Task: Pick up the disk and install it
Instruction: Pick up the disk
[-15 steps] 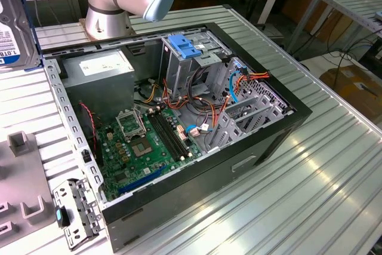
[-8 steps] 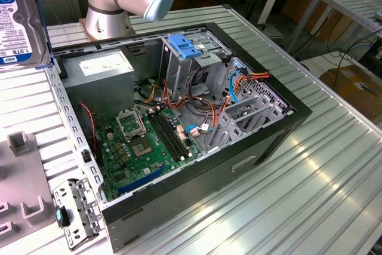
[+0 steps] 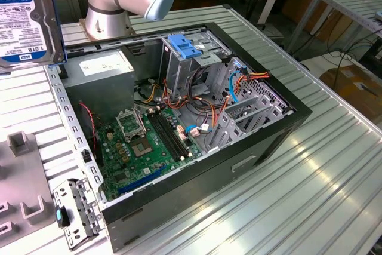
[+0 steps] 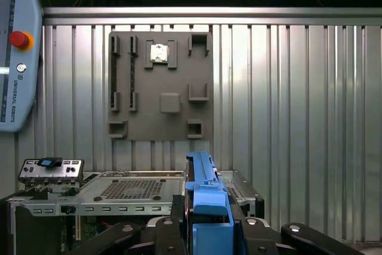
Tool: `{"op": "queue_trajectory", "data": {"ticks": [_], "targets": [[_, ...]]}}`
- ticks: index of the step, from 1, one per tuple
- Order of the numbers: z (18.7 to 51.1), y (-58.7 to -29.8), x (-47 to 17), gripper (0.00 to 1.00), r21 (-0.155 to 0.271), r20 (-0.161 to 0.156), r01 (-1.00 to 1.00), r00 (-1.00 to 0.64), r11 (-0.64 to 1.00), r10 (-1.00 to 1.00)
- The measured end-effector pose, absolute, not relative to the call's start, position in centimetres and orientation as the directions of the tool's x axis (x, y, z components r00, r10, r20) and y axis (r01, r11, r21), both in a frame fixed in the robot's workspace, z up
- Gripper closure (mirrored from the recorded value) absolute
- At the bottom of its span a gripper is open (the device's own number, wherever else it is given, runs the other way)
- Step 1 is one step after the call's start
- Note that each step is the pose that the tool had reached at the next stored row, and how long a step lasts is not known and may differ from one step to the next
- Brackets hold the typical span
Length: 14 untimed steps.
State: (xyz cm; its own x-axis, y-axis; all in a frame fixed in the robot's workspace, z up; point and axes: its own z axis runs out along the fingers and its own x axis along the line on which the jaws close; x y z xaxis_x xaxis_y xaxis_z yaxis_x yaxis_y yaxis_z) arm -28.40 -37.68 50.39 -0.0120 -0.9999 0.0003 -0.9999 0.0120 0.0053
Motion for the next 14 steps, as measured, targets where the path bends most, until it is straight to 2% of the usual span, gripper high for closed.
{"op": "queue_trajectory", "data": {"ticks": [14], "targets": [[50.3,-39.8,-26.6,0.63,0.005,0.0,-1.0,-0.012,0.012,-1.0]]}}
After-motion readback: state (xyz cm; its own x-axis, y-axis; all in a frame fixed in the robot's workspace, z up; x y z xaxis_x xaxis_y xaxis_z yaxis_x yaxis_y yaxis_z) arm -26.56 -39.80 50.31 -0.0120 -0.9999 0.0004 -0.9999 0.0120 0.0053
